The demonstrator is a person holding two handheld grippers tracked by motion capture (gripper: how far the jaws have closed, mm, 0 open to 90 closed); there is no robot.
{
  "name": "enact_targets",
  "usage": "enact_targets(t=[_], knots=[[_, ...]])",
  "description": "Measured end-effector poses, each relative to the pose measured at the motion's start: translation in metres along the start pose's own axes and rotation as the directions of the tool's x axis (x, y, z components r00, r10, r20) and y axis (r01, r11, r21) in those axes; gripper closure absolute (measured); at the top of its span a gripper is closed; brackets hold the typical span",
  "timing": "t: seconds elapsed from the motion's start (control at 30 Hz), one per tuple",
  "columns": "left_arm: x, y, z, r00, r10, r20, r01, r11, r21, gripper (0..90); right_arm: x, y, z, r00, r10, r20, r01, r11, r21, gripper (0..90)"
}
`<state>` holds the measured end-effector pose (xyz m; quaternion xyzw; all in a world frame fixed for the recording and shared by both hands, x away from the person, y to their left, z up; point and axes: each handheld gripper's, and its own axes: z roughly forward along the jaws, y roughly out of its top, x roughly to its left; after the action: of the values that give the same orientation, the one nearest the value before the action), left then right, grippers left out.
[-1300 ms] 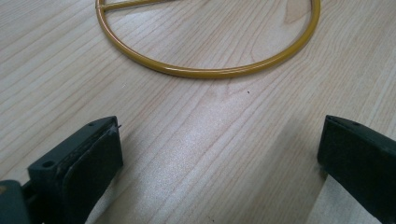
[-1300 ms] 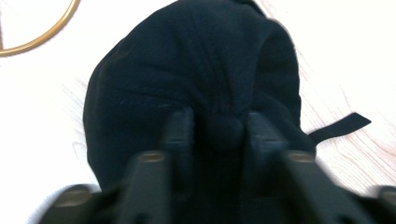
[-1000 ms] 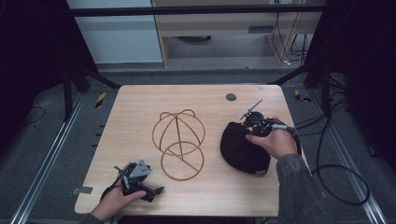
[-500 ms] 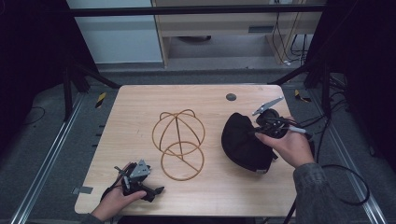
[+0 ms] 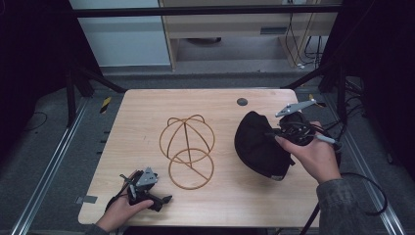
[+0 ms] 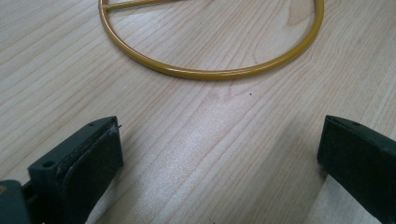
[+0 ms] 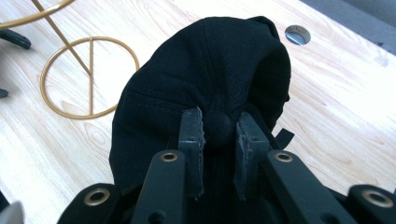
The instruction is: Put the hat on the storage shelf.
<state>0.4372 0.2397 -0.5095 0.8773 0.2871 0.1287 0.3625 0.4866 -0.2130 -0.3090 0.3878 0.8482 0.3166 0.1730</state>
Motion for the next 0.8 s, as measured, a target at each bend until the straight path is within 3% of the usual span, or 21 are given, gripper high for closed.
enact_targets(t=[0.57, 0.67, 0.8], knots=[[0.004, -0.002, -0.003, 1.0, -0.005, 0.001, 0.005, 1.0, 0.002, 0.0, 0.004, 0.001, -0.023, 0.9999, 0.017, -0.001, -0.017, 0.994, -0.111, 76.2], [0.009, -0.005, -0.005, 0.9999, 0.006, 0.011, -0.006, 1.0, 0.003, 0.0, 0.005, 0.003, -0.028, 0.9998, 0.022, -0.001, -0.022, 0.991, -0.134, 76.2], [0.018, -0.009, -0.009, 1.0, -0.009, -0.004, 0.009, 1.0, 0.001, 0.0, 0.004, 0.011, -0.031, 0.9999, 0.013, 0.0, -0.013, 0.992, -0.129, 76.5]])
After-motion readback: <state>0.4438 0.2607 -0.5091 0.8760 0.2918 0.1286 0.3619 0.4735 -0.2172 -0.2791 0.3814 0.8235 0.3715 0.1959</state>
